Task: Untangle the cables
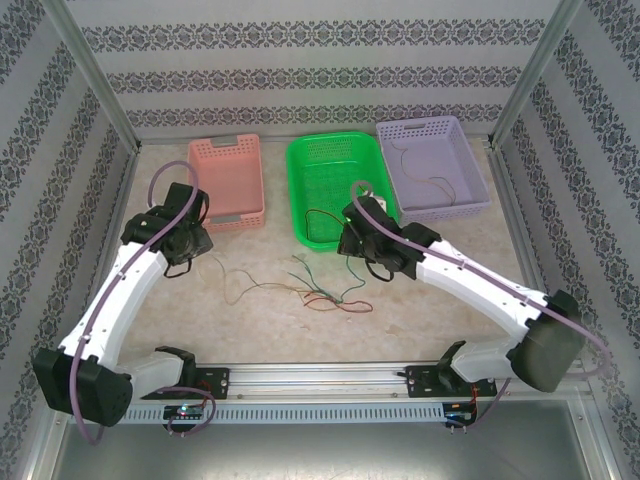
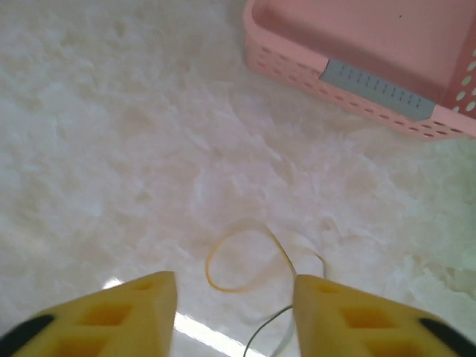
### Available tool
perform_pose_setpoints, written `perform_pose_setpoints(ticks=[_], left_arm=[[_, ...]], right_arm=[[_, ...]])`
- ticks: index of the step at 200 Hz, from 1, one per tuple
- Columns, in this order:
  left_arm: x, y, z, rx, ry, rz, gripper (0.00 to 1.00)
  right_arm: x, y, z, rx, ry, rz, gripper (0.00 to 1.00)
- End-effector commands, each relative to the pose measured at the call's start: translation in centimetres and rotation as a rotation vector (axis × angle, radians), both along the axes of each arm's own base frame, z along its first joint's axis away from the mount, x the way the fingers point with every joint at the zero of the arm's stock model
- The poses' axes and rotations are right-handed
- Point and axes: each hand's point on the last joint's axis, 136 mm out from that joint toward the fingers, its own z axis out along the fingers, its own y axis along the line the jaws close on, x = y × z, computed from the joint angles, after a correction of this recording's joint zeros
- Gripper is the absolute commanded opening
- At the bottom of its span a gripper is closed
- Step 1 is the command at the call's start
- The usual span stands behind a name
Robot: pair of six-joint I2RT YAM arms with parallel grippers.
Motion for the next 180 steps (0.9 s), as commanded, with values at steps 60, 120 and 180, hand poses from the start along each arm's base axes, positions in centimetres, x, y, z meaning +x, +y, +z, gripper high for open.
perform_pose_setpoints(ticks=[60, 120, 180], left_arm=[[-3.9, -9.9, 2.4, -0.504, -0.058, 0.044, 0.61], [-4.9, -22.2, -1.6, -0.677, 0.05, -0.156, 0.65], [-2.7, -25.6, -3.4, -0.559, 0.005, -0.243, 0.68]], right_arm=[[1.3, 2.5, 1.5, 0.134, 0.017, 0.066, 0.0], [2.1, 0.0, -1.0, 0.194, 0.12, 0.028, 0.0], [1.9, -0.2, -1.6, 0.211, 0.159, 0.061, 0.0]])
